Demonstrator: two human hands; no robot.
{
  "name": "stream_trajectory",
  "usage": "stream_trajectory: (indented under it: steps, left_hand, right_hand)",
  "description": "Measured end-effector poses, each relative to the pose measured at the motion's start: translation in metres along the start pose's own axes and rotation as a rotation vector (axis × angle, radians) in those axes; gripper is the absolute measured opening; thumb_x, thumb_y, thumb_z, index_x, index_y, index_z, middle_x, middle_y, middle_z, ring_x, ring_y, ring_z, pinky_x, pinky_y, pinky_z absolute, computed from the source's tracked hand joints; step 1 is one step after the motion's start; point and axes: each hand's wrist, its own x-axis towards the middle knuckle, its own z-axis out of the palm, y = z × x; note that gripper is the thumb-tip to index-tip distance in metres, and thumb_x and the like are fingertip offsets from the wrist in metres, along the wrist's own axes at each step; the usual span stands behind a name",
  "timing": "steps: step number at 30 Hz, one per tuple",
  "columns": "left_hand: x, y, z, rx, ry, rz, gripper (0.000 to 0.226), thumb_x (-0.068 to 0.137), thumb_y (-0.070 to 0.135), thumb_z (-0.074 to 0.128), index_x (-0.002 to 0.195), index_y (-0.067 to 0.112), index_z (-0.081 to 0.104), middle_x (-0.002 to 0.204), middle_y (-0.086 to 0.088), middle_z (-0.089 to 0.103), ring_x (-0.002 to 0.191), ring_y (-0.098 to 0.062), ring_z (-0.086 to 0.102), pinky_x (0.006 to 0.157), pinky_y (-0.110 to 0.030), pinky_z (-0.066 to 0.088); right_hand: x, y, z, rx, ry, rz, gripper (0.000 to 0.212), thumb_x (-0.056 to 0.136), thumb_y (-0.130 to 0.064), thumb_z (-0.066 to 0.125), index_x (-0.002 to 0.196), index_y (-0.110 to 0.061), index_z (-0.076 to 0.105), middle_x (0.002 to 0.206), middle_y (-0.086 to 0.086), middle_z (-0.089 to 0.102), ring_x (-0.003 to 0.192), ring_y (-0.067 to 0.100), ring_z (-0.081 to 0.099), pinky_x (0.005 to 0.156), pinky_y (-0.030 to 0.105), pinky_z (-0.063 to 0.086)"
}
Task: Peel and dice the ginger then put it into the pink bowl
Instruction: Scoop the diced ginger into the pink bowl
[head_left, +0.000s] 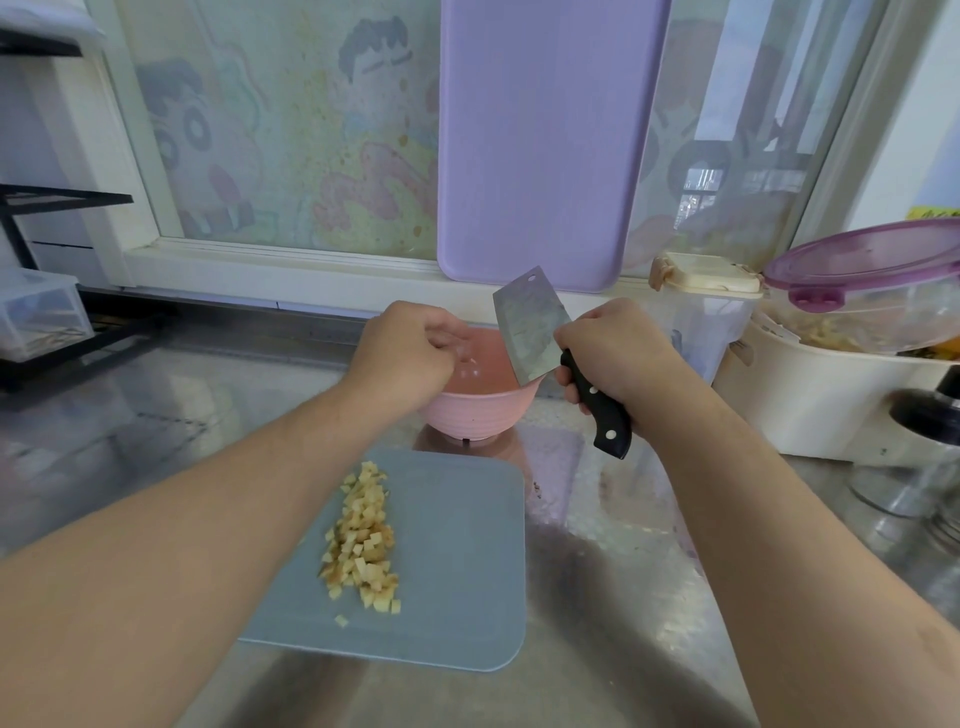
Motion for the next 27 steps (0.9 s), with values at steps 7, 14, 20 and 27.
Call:
stream_trajectory:
  steps: [7, 14, 20, 27]
  left_hand:
    - [0.000, 0.000, -0.007, -0.068, 0.020, 0.018, 0.025, 0.095, 0.002, 0.063, 0.094, 0.023, 0.077, 0.084, 0.009, 0.079, 0.076, 0.001, 0.074, 0.074, -0.015, 0.055]
    - [-0.004, -0.001, -0.008, -0.010, -0.056, -0.004, 0.037, 0.078, -0.008, 0.062, 0.094, 0.023, 0.076, 0.077, 0.010, 0.073, 0.067, 0.001, 0.063, 0.067, -0.018, 0.050]
    - [-0.001, -0.006, -0.004, 0.010, -0.053, 0.002, 0.021, 0.086, 0.007, 0.073, 0.096, 0.025, 0.078, 0.082, 0.012, 0.077, 0.075, 0.006, 0.068, 0.075, -0.017, 0.049]
    - [0.001, -0.010, -0.007, -0.012, -0.062, 0.043, 0.030, 0.087, -0.004, 0.071, 0.096, 0.025, 0.078, 0.086, 0.010, 0.079, 0.086, -0.002, 0.074, 0.085, -0.021, 0.056]
  right_hand:
    - [-0.001, -0.001, 0.000, 0.003, -0.002, -0.001, 0.014, 0.087, 0.000, 0.044, 0.075, -0.007, 0.047, 0.059, 0.017, 0.058, 0.038, 0.023, 0.050, 0.046, 0.028, 0.042]
    - [-0.005, -0.001, 0.004, -0.023, -0.014, -0.035, 0.011, 0.085, -0.002, 0.045, 0.077, -0.008, 0.047, 0.056, 0.014, 0.058, 0.041, 0.023, 0.050, 0.049, 0.031, 0.042]
    - [-0.002, -0.001, 0.000, -0.020, 0.004, -0.036, 0.014, 0.086, -0.002, 0.046, 0.074, -0.007, 0.048, 0.058, 0.016, 0.059, 0.039, 0.023, 0.050, 0.046, 0.029, 0.042]
    - [-0.001, 0.000, 0.001, -0.009, -0.008, -0.021, 0.012, 0.086, -0.002, 0.045, 0.076, -0.007, 0.047, 0.056, 0.015, 0.059, 0.039, 0.023, 0.050, 0.047, 0.029, 0.042]
